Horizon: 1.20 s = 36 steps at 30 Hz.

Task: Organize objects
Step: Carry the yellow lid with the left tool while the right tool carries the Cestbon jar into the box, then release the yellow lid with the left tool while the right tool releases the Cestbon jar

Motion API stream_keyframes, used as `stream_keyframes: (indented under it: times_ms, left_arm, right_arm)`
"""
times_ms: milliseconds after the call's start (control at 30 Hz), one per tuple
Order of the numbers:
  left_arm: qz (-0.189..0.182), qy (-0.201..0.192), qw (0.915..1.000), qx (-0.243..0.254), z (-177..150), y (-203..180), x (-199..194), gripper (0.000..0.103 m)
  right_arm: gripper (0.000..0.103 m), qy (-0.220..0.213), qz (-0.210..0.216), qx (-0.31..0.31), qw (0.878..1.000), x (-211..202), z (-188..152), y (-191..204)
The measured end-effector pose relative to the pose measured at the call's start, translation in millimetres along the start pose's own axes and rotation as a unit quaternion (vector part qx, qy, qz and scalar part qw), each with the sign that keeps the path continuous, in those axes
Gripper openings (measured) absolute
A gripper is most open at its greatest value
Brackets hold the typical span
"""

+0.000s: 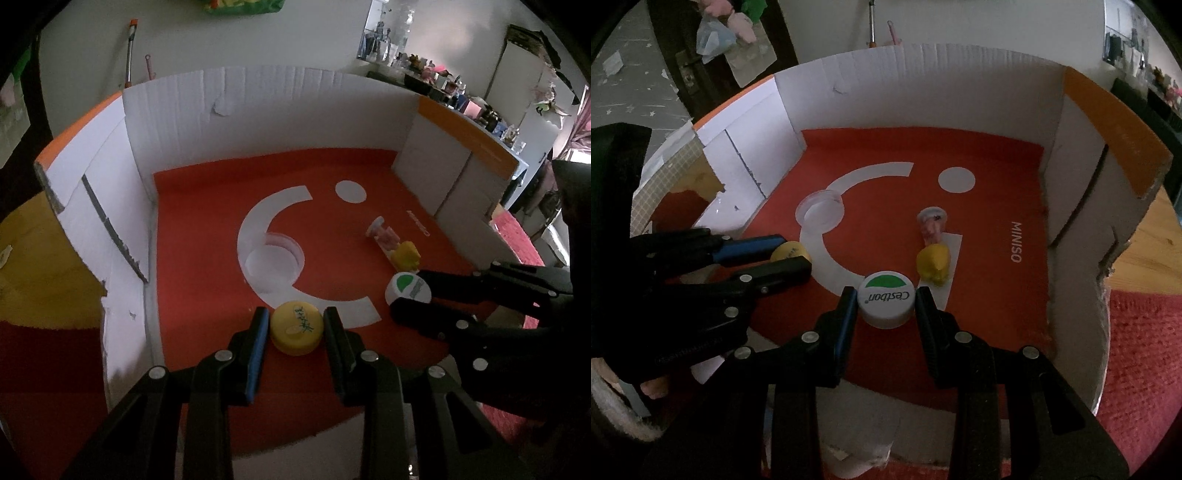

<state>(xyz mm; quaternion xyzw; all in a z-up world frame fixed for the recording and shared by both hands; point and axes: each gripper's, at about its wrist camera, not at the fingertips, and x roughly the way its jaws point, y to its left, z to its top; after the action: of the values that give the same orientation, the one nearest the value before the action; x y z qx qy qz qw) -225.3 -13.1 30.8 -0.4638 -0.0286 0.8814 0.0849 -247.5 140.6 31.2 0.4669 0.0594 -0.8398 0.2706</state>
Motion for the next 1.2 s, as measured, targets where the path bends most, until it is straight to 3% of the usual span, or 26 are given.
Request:
stream_keyframes:
  times_ms: [500,1200]
  left_arm:
    - [0.015,-0.010,0.9998,-0.005,11,3,11,0.032]
    - [0.021,-0.013,0.9997,0.000,12,0,12,0.032]
  right_arm:
    - [0.031,-0.015,-0.031,0.007,0.999,2,6,-7]
    - [0.031,-0.015,-0.028,0.007,0.999,0,5,-10]
